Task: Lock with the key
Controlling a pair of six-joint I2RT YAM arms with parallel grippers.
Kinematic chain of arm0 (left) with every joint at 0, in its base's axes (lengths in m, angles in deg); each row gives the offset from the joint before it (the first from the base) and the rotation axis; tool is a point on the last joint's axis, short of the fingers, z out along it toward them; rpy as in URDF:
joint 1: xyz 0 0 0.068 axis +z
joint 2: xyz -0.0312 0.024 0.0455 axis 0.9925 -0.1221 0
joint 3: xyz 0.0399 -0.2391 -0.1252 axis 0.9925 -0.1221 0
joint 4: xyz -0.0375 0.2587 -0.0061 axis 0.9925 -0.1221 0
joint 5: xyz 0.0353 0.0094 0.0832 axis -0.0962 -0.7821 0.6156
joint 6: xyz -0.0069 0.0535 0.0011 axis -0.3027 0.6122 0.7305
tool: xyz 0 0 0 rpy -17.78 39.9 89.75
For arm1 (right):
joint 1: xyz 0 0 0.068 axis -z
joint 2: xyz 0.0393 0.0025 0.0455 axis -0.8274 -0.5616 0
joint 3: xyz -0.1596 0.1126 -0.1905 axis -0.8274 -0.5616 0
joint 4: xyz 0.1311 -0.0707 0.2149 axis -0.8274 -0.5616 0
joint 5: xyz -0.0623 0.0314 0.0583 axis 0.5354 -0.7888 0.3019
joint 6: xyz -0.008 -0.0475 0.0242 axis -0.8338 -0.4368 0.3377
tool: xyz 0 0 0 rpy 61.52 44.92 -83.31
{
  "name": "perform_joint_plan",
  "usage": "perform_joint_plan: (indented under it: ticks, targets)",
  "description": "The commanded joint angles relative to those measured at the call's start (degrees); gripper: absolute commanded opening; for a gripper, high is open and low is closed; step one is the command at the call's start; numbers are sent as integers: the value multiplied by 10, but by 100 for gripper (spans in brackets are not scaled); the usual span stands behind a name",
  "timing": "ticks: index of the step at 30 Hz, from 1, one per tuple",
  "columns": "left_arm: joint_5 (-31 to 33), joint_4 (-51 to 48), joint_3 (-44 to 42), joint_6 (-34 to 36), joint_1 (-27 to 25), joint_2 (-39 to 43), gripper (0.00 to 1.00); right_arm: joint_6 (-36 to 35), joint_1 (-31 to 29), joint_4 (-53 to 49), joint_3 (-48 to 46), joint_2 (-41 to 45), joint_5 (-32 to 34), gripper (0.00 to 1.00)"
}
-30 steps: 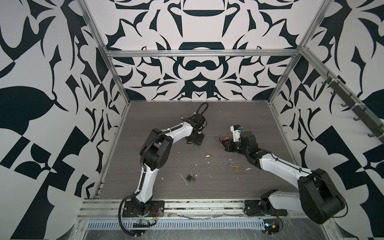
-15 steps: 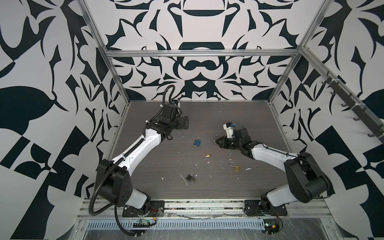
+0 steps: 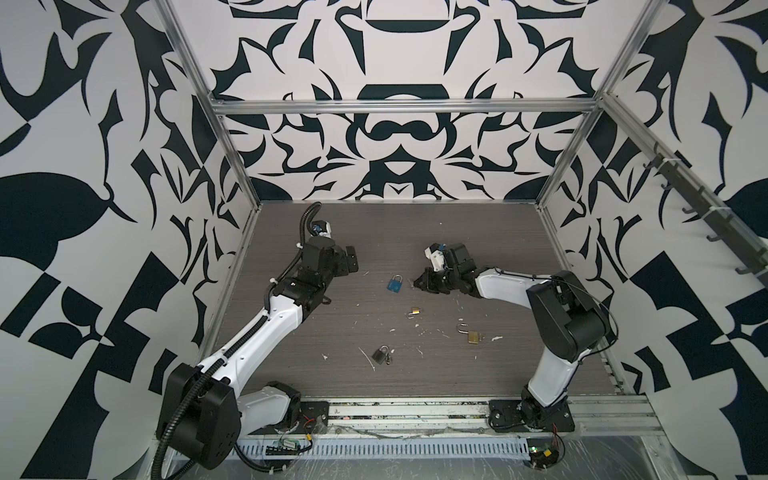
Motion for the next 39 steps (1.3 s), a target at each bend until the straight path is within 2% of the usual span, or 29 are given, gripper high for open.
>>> perform_joint_plan:
  ticks: [1,9,24,34,39]
  targets:
    - [-16,-26,27,-4,2,-8,99,1,-4,-20,32,-6,-5,0]
    - [-52,-5,19,13,2,-9,99,-5,-14,-38,68,-49,-11,0]
    - [-52,-4,13,27,2,6,99,-6,-25,-40,90,-76,-5,2]
    - [-32,-14,8,7,2,22,99,-16,-26,-50,89,-54,5,28]
    - [-1,-46,14,-64,5,29,99,-49,-26,-72,88,0,25,43]
